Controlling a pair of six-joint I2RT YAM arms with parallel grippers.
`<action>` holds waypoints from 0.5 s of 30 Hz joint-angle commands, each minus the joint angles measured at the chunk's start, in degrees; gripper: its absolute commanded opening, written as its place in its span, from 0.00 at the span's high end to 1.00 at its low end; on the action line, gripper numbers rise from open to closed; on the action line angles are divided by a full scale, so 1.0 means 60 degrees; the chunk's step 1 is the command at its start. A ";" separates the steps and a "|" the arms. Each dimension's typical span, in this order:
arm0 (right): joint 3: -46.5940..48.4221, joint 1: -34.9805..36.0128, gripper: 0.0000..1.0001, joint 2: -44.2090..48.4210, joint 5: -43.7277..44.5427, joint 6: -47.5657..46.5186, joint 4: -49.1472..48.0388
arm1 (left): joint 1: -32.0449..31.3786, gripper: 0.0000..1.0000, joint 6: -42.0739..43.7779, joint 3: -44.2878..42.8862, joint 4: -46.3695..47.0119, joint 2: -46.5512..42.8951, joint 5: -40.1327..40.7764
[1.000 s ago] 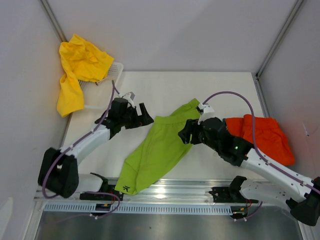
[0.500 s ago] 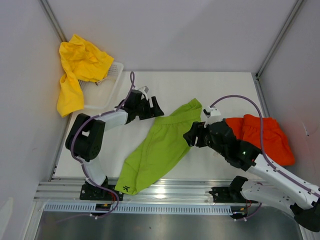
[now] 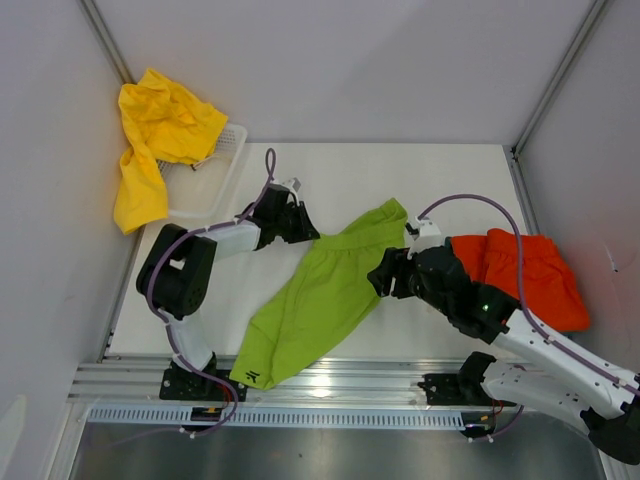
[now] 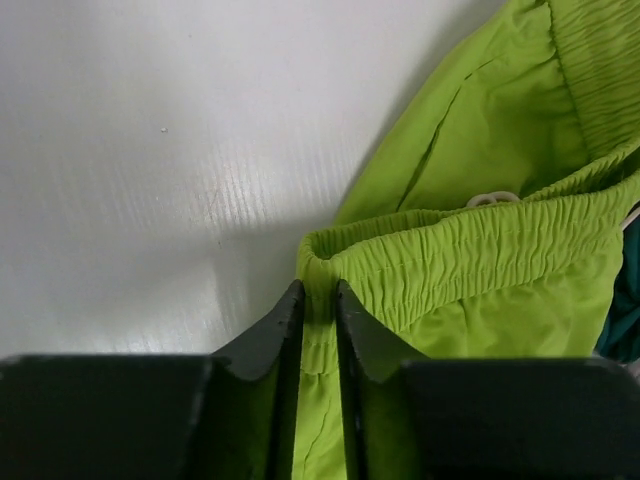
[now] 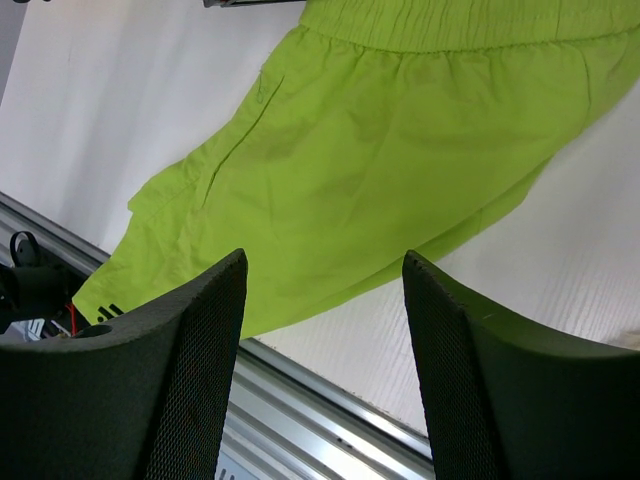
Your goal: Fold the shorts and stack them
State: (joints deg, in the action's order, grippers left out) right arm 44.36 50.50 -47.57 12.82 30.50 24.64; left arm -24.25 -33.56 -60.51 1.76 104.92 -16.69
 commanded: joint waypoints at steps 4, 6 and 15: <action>-0.0113 -0.0038 0.35 0.0208 0.0061 0.0160 -0.0196 | -0.0074 0.94 -0.0221 0.0168 0.0688 0.0076 -0.0426; -0.0142 -0.0038 0.35 0.0238 0.0046 0.0175 -0.0196 | -0.0104 1.00 -0.0266 0.0153 0.0776 0.0105 -0.0485; -0.1049 0.0763 0.41 -0.0259 -0.0703 0.0394 -0.1498 | 0.0392 1.00 -0.0470 -0.1427 -0.1228 -0.0596 0.0466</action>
State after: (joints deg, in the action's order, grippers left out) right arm 40.40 51.44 -47.72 10.22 31.55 21.30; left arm -23.99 -34.70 -62.81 -1.26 105.01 -16.69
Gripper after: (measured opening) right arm 0.597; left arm 0.011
